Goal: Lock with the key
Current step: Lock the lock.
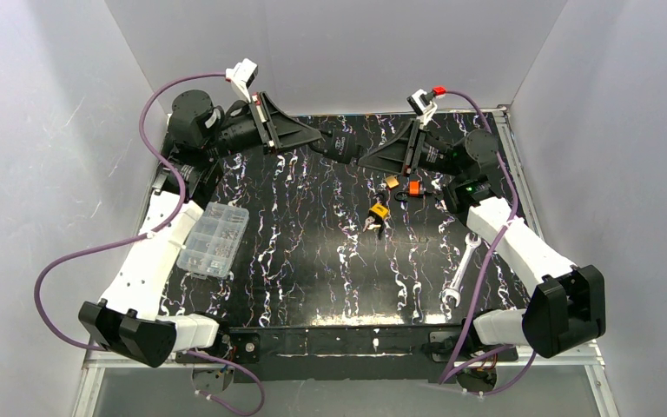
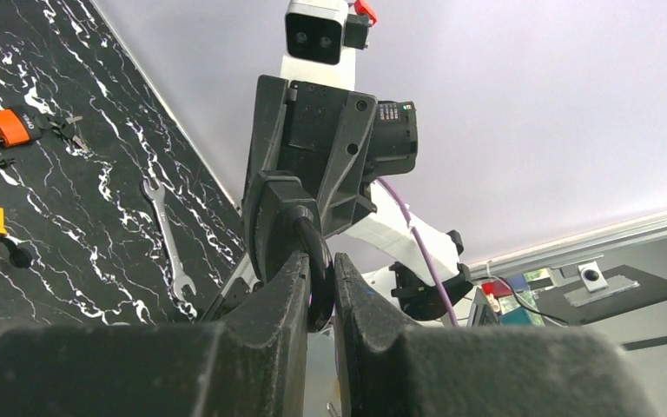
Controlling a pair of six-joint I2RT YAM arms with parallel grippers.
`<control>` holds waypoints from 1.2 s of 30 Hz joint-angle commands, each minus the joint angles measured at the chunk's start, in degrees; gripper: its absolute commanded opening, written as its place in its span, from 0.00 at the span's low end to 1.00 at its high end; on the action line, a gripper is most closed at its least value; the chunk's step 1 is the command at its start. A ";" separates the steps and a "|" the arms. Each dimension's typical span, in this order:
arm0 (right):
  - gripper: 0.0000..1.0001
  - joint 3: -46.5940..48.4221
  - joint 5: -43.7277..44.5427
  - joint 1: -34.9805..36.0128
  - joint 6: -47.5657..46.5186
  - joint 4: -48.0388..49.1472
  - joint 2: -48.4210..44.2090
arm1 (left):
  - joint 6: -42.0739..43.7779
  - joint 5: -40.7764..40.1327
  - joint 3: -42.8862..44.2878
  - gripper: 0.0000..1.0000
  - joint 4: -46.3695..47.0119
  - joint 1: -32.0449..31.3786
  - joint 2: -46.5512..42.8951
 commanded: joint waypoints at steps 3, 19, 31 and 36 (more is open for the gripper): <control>0.46 1.82 -0.65 -0.09 2.42 6.00 -0.20 | -4.20 2.05 0.27 0.00 8.38 0.69 -2.03; 0.42 3.16 0.54 -0.08 4.50 7.35 2.00 | -7.85 4.66 -2.53 0.00 13.12 1.20 -1.29; 0.20 3.60 0.23 -0.07 5.69 8.45 2.50 | -9.86 5.45 -4.67 0.00 16.10 1.52 -0.57; 0.01 2.99 0.00 -0.20 5.40 7.81 2.58 | -11.22 6.12 -5.55 0.00 18.22 3.11 -0.29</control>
